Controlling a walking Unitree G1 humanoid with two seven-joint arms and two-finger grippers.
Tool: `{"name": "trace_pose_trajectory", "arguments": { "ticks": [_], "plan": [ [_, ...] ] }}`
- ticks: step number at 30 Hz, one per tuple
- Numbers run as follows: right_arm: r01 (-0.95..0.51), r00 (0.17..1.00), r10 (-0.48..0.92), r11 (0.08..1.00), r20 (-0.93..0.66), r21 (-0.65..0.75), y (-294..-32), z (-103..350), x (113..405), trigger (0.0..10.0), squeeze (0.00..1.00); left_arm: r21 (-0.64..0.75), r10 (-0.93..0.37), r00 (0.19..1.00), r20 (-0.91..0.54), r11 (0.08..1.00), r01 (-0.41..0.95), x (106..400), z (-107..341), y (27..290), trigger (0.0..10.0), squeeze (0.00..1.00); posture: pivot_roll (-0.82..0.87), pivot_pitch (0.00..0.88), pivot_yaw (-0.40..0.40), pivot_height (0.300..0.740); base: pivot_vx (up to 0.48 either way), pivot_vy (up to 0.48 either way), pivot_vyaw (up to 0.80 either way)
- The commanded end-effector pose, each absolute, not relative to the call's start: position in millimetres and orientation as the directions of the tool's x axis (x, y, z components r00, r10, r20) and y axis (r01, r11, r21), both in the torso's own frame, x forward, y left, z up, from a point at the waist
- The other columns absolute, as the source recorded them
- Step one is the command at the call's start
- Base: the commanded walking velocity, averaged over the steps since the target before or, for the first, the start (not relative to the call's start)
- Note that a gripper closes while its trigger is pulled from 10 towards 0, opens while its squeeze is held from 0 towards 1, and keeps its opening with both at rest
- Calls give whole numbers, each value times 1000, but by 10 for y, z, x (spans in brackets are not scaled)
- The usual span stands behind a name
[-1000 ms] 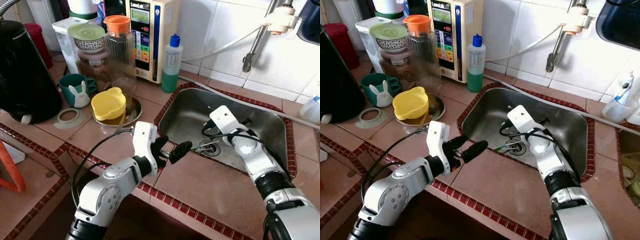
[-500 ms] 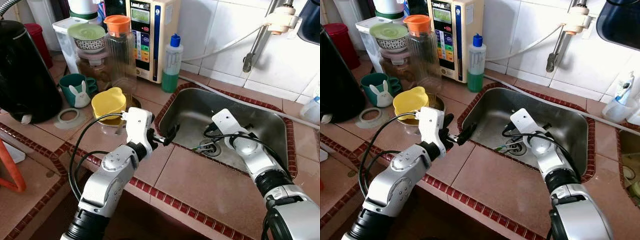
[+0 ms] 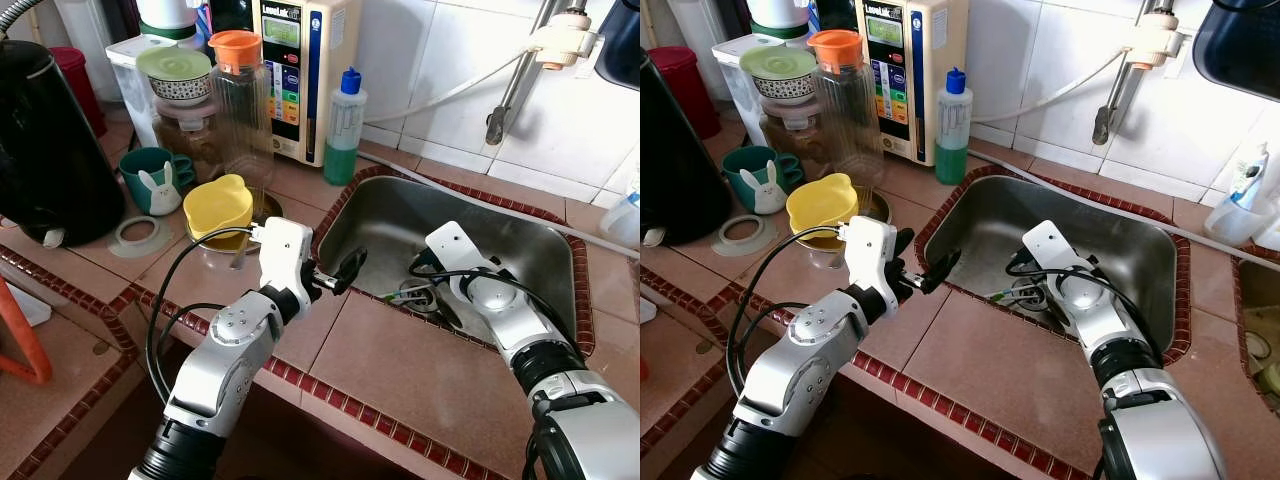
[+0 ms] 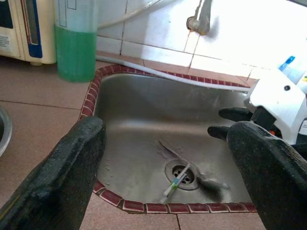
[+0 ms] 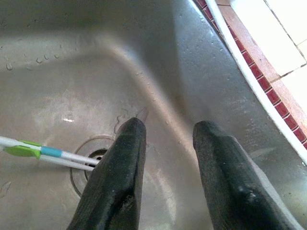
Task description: Kitchen organization
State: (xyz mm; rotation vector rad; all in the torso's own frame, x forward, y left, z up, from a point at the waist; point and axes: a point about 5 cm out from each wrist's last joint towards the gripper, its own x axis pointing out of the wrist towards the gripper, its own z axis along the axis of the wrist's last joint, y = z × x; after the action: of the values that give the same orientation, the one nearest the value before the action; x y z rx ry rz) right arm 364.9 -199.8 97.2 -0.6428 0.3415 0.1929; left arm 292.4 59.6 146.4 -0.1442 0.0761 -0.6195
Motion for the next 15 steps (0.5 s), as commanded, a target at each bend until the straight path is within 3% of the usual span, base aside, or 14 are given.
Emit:
{"name": "trace_pose_trajectory", "arguments": {
  "ticks": [1, 4, 11, 15],
  "plan": [
    [-277, 925, 74, 803, -372, -528, -2012, 957, 3638, 10000, 1000, -141, -587, 809, -24, 803, 579, 2924, 1462, 588, 10000, 1000, 128, 0, -17, 740, 0, 0, 0],
    [-246, 942, 77, 821, -327, -515, -1994, 1017, 3653, 10000, 1000, -85, -562, 827, -10, 825, 559, 2943, 1488, 619, 10000, 1000, 129, 0, -18, 740, 0, 0, 0],
    [-248, 963, 171, 866, -208, -435, -1850, 1204, 3605, 10000, 1000, 102, -368, 927, 74, 927, 360, 3108, 1625, 886, 10000, 1000, 122, 0, -13, 740, 0, 0, 0],
    [-303, 951, 253, 877, -178, -374, -1749, 1286, 3478, 10000, 1000, 108, -249, 966, 65, 965, 241, 3184, 1613, 1100, 10000, 976, 124, 1, -13, 740, 0, 0, 0]
  ]
}}
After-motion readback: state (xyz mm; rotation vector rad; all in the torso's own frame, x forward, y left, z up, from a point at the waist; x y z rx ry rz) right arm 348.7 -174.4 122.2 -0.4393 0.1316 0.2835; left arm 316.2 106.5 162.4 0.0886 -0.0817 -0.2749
